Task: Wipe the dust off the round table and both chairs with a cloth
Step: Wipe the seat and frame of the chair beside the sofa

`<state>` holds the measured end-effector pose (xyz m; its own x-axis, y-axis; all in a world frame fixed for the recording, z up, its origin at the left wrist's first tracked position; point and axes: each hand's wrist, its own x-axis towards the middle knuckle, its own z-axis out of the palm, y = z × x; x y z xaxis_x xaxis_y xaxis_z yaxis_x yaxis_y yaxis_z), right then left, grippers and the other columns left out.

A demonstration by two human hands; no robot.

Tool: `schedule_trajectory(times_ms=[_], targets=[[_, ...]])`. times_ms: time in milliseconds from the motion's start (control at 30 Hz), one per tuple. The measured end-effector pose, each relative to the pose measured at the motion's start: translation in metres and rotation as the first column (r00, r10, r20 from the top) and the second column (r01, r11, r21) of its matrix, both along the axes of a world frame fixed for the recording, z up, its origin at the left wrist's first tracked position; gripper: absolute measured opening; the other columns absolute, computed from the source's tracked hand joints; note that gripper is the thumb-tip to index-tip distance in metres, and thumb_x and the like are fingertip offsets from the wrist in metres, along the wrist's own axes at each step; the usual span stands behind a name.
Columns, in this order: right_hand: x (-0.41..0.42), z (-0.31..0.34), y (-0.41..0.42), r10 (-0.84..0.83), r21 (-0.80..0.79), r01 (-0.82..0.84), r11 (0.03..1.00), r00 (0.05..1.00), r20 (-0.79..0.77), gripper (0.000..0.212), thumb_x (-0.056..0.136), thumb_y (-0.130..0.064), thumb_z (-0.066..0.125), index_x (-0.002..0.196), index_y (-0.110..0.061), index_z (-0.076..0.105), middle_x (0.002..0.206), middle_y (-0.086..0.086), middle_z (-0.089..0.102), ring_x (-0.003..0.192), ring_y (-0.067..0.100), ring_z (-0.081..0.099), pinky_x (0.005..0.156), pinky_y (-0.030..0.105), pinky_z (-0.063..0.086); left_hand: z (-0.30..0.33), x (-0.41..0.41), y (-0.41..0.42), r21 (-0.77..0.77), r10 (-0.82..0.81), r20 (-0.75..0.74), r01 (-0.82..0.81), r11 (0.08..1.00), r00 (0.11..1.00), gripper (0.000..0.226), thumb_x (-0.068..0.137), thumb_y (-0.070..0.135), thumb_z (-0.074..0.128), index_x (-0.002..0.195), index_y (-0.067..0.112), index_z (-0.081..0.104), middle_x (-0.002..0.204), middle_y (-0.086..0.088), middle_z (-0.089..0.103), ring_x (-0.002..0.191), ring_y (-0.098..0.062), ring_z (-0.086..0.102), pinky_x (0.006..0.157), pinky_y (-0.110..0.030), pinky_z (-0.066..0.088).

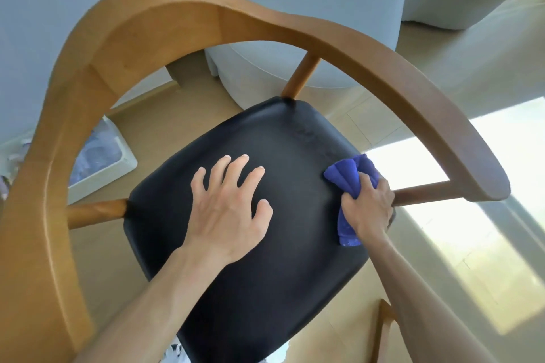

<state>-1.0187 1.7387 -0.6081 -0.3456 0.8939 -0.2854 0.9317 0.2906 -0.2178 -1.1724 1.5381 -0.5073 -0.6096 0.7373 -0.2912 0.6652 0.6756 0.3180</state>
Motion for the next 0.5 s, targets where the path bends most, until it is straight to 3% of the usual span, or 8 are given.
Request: schedule_trajectory(times_ms=[300, 500], targets=[[0.004, 0.012, -0.142, 0.078, -0.219, -0.085, 0.972, 0.996, -0.041, 0.026, 0.084, -0.023, 0.055, 0.110, -0.023, 0.052, 0.121, 0.001, 0.039, 0.099, 0.024, 0.037, 0.091, 0.042, 0.041, 0.027, 0.015, -0.035, 0.022, -0.064, -0.014, 0.065, 0.998, 0.998, 0.061, 0.088, 0.044, 0.033, 0.145, 0.023, 0.034, 0.156, -0.004, 0.024, 0.144, -0.024, 0.015, 0.114, -0.051, 0.012], [-0.018, 0.045, -0.181, 0.192, -0.431, -0.242, 0.869, 0.969, -0.155, 0.027, 0.086, -0.028, 0.057, 0.113, -0.024, 0.057, 0.108, -0.002, 0.042, 0.103, 0.024, 0.045, 0.080, 0.034, 0.043, 0.048, 0.014, -0.073, -0.009, -0.132, -0.039, 0.132, 0.991, 0.991, 0.064, 0.090, 0.042, 0.037, 0.149, 0.019, 0.025, 0.157, -0.010, 0.020, 0.144, -0.030, 0.014, 0.113, -0.054, 0.015]])
